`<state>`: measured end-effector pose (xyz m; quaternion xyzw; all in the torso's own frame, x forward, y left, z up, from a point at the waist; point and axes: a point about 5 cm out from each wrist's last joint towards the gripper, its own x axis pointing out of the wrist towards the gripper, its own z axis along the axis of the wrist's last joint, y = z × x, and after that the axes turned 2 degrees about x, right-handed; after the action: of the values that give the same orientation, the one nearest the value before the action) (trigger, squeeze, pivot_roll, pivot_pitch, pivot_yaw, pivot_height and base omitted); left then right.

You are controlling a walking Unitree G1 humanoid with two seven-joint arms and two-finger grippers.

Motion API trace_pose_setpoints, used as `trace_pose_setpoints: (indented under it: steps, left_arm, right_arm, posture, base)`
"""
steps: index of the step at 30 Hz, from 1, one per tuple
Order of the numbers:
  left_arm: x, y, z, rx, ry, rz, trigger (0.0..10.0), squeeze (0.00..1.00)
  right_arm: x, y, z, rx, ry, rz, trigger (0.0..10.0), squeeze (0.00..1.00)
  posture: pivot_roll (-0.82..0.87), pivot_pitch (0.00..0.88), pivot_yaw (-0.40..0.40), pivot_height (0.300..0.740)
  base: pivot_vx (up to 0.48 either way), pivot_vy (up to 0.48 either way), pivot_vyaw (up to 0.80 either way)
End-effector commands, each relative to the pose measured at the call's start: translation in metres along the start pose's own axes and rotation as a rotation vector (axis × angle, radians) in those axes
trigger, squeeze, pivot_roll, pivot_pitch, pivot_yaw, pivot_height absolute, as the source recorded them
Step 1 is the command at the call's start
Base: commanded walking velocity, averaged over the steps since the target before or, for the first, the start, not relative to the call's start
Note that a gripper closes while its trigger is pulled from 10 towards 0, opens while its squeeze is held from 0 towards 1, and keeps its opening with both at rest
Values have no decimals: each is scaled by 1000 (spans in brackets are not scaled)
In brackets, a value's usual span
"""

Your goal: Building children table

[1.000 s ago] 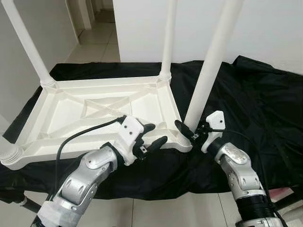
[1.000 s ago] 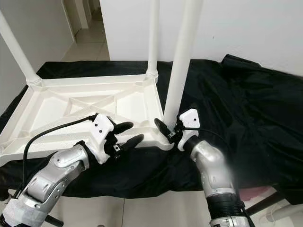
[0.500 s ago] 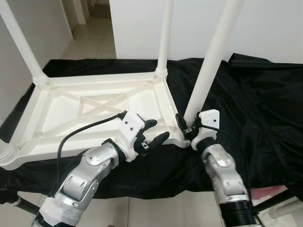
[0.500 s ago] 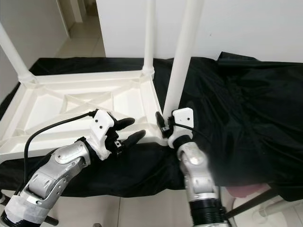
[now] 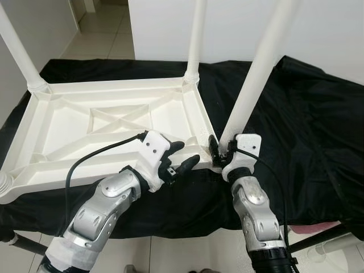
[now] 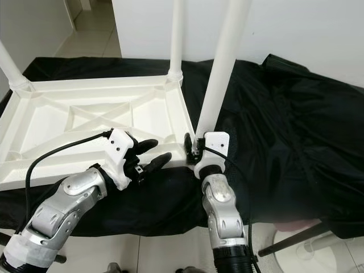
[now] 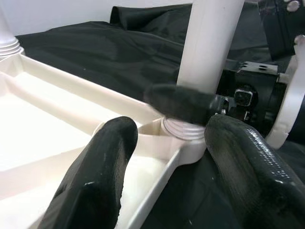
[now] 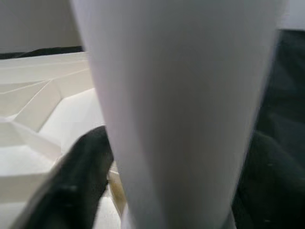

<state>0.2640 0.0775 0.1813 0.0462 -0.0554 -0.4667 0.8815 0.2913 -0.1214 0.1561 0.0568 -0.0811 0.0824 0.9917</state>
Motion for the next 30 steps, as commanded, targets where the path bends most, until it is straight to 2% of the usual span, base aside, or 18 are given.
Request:
trace_pose_setpoints:
  steps: [1,2,5,6,8,12,15,16,17,19,20,26,30]
  left_arm:
    - [0,-3,2,7,4,-35,10000,0]
    - [-1,-4,1,6,7,-38,10000,0]
    - [-2,-4,1,6,8,-40,10000,0]
    - [-2,-5,1,3,12,-46,10000,0]
    - [-3,-7,0,13,22,-57,10000,0]
    - [-3,-8,0,17,28,-66,10000,0]
    - [-1,-12,0,17,42,-84,10000,0]
    - [-1,-12,0,17,42,-84,10000,0]
    - [-1,-13,0,27,47,-92,10000,0]
    - [-1,-13,0,29,48,-93,10000,0]
    - [-1,-13,0,31,49,-92,10000,0]
    - [-3,-14,0,35,50,-85,10000,0]
    - [-4,-15,-2,27,55,-71,10000,0]
  right_arm:
    - [-2,-3,6,8,-19,59,10000,1000]
    - [-3,-7,8,-3,-10,124,10000,314]
    - [-4,-10,8,-8,-4,169,10000,314]
    - [-4,-15,10,-36,-2,207,10000,0]
    - [0,-24,13,-50,12,324,10000,0]
    - [2,-27,15,-73,17,413,10000,0]
    - [12,-27,12,-88,88,610,10000,0]
    - [12,-27,12,-88,88,610,10000,0]
    - [20,-28,12,-143,90,654,10000,0]
    - [22,-29,13,-156,87,658,10000,0]
    - [25,-30,11,-159,100,675,0,0]
    - [26,-36,8,-172,133,707,0,0]
    - [19,-41,6,-137,138,692,0,0]
  posture:
    - [-61,135,-28,740]
    - [-61,123,-26,740]
    - [-61,123,-26,740]
    - [-59,120,-24,740]
    - [-52,102,-21,740]
    - [-51,100,-16,740]
    - [-42,88,-12,740]
    - [-42,88,-12,740]
    - [-37,82,-12,740]
    - [-37,82,-12,740]
    - [-32,76,-20,740]
    - [-28,80,-24,740]
    - [-31,89,-25,740]
  base:
    - [0,0,0]
    - [0,0,0]
    - [0,0,0]
    - [0,0,0]
    - [0,0,0]
    - [0,0,0]
    - [0,0,0]
    - [0,0,0]
    - [0,0,0]
    - [0,0,0]
    - [0,0,0]
    - [0,0,0]
    - [0,0,0]
